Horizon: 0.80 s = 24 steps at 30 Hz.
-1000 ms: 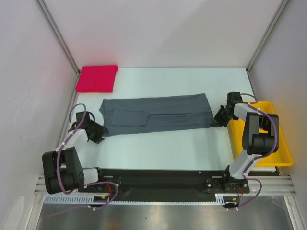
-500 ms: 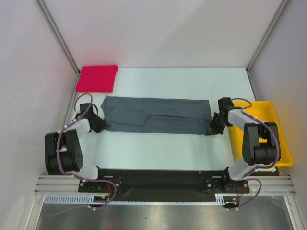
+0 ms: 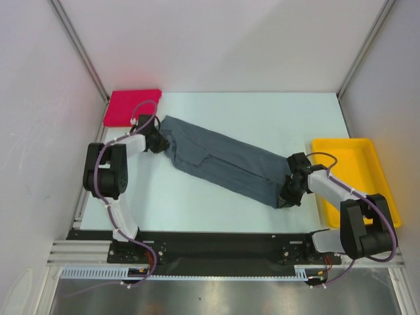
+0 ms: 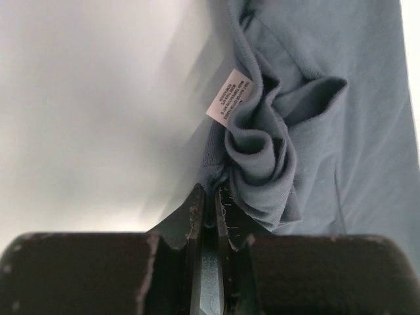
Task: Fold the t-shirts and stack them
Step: Fold the tshirt
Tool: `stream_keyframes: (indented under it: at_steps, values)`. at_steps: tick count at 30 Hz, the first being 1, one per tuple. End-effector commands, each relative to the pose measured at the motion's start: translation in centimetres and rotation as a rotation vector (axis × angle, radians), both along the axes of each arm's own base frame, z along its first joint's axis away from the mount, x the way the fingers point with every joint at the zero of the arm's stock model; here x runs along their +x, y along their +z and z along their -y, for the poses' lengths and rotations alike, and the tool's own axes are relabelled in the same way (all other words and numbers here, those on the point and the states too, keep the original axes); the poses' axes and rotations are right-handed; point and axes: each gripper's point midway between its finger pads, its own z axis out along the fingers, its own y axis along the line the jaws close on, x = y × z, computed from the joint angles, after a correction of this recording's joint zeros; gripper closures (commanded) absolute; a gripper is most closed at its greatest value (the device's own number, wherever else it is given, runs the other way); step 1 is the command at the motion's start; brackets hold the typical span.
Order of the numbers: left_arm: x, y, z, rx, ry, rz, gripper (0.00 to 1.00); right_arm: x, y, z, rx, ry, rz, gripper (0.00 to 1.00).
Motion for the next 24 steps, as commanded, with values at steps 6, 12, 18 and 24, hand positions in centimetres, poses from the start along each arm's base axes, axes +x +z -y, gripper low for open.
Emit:
stream_keyframes:
  at_steps: [6,12,18,24]
  values:
    - [7.7,-0.4,5.3,-0.035,-0.112,0.019,0.87,-2.8,0.6,-0.9,0.010,0.051,-0.027,0.98]
    - [13.8,1.8,9.2,-0.101,-0.210,0.131,0.88,-3.1,0.2,-2.9,0.058,0.107,-0.039,0.98]
    - [19.9,3.1,11.2,-0.159,-0.257,0.286,0.88,-2.6,0.4,-7.1,0.156,0.134,-0.044,0.99]
    - [23.4,5.4,10.3,-0.204,-0.264,0.427,0.88,-0.7,1.4,-10.4,0.252,0.037,-0.001,1.00]
